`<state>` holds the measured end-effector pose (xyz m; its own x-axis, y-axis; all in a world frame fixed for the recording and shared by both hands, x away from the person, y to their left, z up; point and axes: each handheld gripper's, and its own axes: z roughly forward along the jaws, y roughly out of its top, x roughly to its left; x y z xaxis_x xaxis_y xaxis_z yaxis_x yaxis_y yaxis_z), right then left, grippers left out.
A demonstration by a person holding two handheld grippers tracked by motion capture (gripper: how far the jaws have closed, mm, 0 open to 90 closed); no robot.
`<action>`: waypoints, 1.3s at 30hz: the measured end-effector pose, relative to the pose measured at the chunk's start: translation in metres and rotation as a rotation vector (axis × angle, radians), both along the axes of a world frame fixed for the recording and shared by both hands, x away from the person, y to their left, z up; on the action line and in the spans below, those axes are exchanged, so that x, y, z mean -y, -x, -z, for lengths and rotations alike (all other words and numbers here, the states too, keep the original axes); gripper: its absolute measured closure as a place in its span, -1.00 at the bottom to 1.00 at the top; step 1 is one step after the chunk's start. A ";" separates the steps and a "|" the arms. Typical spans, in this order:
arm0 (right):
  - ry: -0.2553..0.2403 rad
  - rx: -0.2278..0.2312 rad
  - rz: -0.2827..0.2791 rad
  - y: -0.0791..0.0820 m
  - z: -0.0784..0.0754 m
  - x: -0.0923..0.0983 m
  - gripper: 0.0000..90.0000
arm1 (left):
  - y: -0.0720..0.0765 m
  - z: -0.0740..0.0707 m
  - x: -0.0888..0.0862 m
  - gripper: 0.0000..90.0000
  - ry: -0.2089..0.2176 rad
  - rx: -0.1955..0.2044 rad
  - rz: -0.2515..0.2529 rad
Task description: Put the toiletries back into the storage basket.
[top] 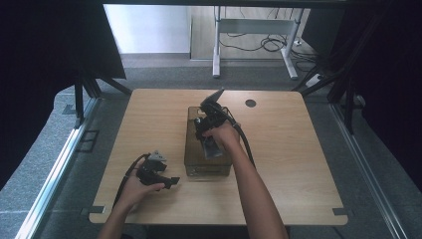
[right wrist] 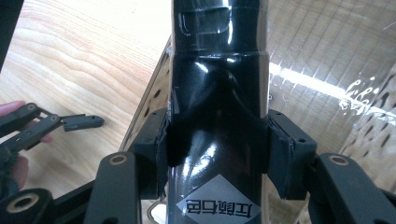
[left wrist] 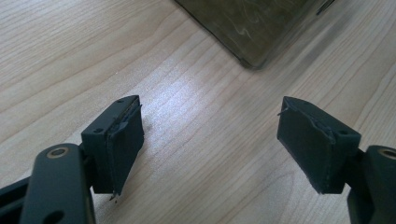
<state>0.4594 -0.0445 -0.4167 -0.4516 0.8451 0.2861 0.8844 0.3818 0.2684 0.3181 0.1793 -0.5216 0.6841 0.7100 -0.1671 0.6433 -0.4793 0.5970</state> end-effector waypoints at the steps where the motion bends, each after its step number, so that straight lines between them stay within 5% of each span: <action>1: -0.001 0.000 0.003 0.000 0.002 0.000 0.03 | 0.000 0.000 0.000 -0.49 0.004 0.004 -0.003; 39: -0.101 -0.095 0.182 -0.004 0.058 -0.013 0.02 | -0.003 0.000 0.001 -0.49 0.012 0.003 0.002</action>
